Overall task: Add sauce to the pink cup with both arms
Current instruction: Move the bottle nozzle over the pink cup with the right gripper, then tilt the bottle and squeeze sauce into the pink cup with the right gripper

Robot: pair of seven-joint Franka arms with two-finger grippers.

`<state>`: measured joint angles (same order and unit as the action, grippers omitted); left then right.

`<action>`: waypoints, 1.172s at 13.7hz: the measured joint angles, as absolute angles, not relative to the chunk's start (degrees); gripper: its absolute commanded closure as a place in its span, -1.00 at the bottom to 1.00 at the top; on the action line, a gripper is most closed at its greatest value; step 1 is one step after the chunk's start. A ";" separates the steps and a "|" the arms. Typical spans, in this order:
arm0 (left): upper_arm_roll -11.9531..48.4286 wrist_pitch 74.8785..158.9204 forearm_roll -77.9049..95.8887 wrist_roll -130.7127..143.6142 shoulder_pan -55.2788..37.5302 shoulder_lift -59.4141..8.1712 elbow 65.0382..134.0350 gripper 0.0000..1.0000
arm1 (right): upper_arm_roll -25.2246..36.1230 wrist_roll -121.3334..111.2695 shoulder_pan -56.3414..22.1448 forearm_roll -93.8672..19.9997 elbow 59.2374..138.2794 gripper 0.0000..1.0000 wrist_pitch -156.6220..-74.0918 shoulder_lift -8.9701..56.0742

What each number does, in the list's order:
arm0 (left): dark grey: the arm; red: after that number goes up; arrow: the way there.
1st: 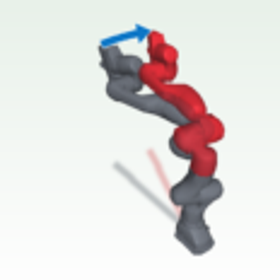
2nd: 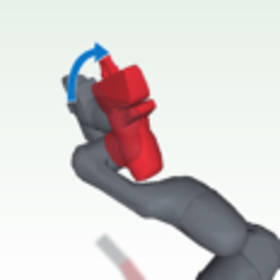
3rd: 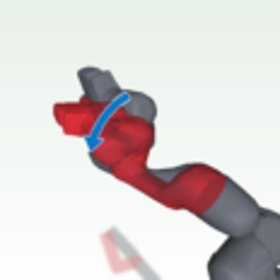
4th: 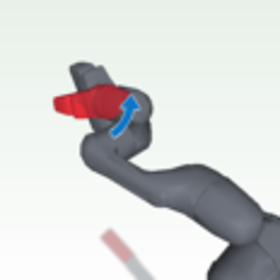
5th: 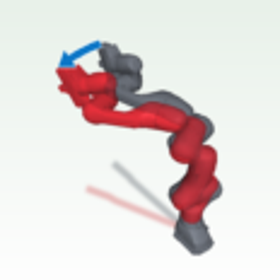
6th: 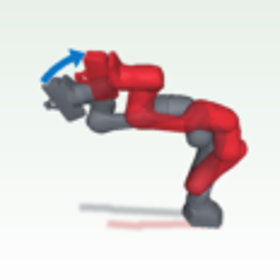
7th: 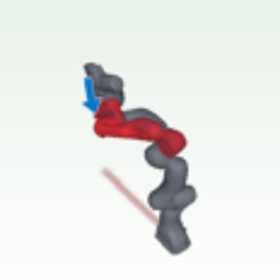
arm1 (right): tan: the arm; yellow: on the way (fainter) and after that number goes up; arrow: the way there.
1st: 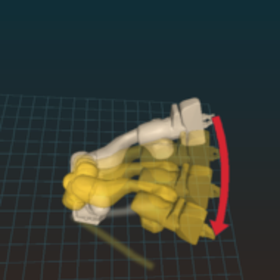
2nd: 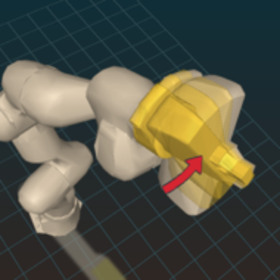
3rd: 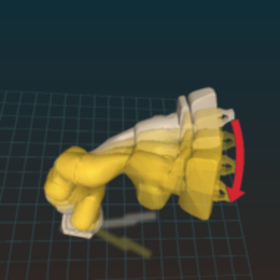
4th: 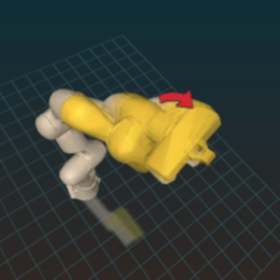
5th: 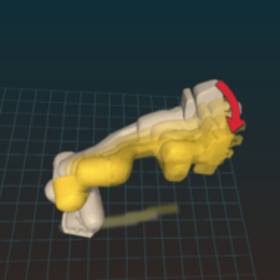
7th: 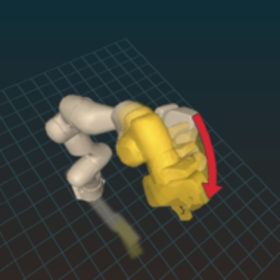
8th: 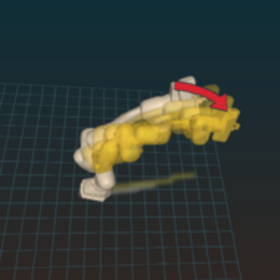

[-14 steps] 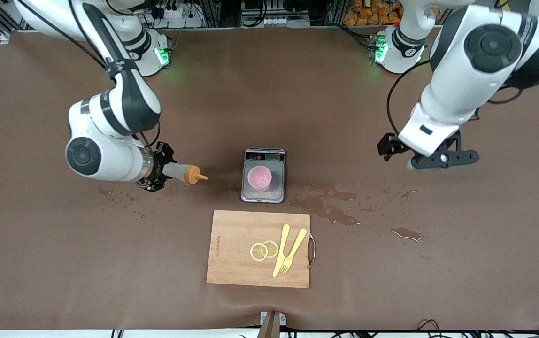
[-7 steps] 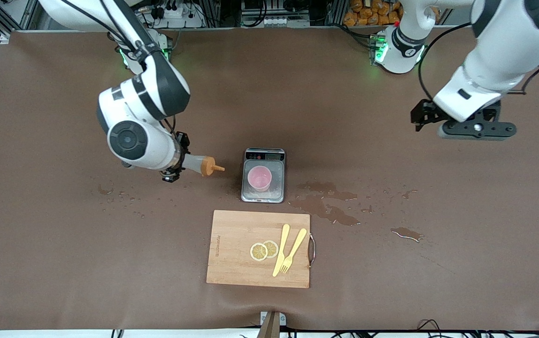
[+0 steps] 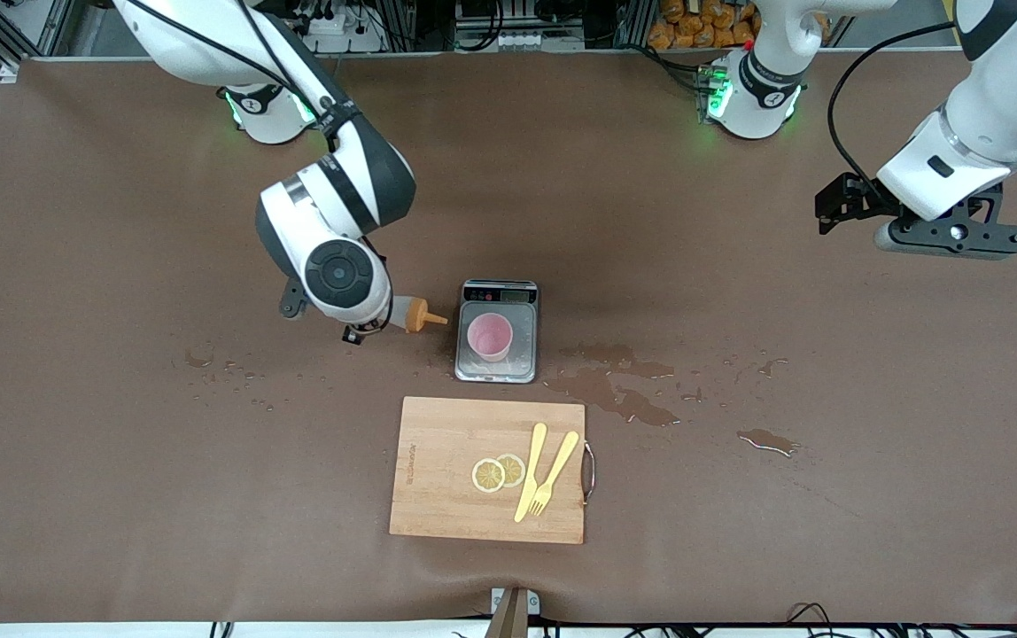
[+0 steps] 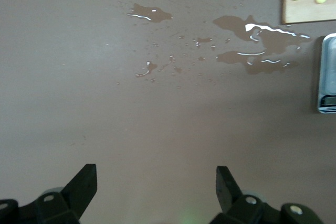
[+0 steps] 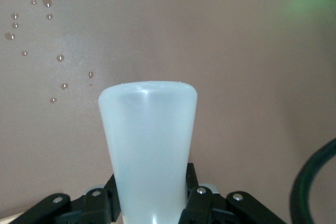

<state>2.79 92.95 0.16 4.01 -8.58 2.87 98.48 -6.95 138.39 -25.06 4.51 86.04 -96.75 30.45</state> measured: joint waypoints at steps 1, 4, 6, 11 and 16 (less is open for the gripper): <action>2.75 92.95 0.63 4.02 -8.02 2.87 98.28 -1.00 | -6.94 138.91 -25.51 4.91 84.54 0.05 -95.26 31.49; 2.69 93.04 0.88 4.02 -7.25 2.86 97.64 -1.00 | -6.89 139.63 -26.73 6.87 79.85 0.05 -92.08 35.31; 2.83 93.15 0.88 4.09 -7.35 2.80 96.86 -1.00 | -6.88 140.23 -27.24 7.15 78.02 0.06 -91.56 36.74; 3.35 93.16 0.88 3.97 -7.53 2.64 95.76 -1.00 | -6.84 140.28 -27.48 7.19 76.12 0.23 -91.13 37.56; 3.57 93.16 0.88 4.06 -7.60 2.64 95.28 -1.00 | -6.83 140.41 -28.11 7.24 75.55 0.23 -90.89 38.71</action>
